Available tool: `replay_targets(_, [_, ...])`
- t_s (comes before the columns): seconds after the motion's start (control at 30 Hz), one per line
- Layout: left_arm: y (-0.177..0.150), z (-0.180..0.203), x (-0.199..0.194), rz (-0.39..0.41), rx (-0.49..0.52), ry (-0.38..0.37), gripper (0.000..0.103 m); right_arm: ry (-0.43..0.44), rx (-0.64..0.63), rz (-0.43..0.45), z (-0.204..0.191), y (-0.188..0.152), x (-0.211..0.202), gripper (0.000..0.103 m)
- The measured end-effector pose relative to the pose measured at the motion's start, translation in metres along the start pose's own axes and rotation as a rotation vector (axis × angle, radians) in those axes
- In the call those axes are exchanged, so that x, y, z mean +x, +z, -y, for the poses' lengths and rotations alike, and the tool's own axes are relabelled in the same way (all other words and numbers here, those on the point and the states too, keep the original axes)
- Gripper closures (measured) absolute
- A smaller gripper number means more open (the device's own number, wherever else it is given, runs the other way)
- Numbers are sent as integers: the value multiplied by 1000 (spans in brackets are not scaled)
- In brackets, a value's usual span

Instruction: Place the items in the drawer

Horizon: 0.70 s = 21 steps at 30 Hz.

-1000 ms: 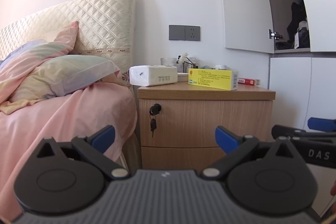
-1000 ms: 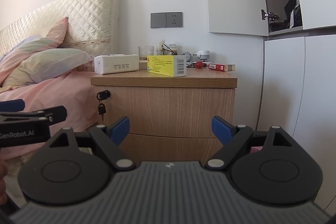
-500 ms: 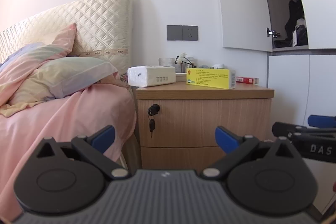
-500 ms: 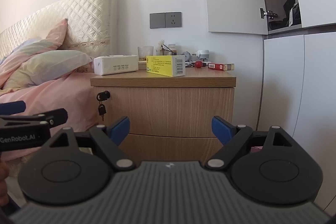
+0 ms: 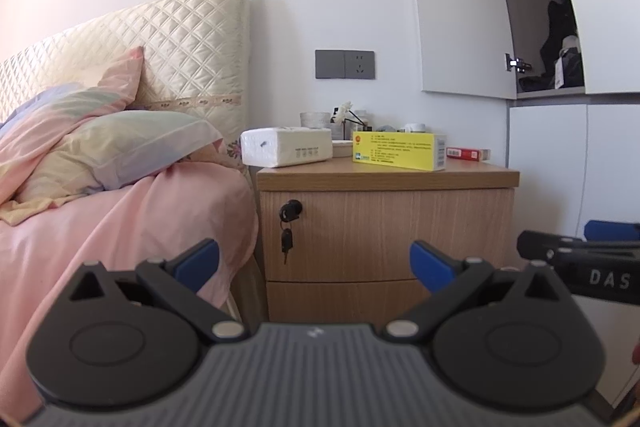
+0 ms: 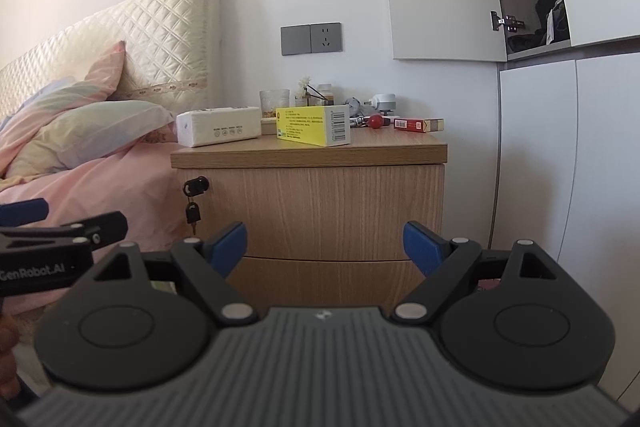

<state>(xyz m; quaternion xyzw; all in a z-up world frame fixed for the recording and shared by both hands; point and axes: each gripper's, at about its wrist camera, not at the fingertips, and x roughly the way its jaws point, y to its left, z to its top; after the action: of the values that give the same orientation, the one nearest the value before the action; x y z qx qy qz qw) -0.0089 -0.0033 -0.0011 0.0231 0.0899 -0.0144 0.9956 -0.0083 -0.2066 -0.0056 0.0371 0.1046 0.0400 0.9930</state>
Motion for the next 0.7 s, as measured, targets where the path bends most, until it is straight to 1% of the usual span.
replay_targets(0.63, [0, 6, -7, 1, -2, 2, 1, 3, 22, -3, -1, 0, 3, 16])
replay_targets(0.7, [0, 4, -3, -1, -4, 3, 1, 2, 26, -2, 0, 0, 3, 16])
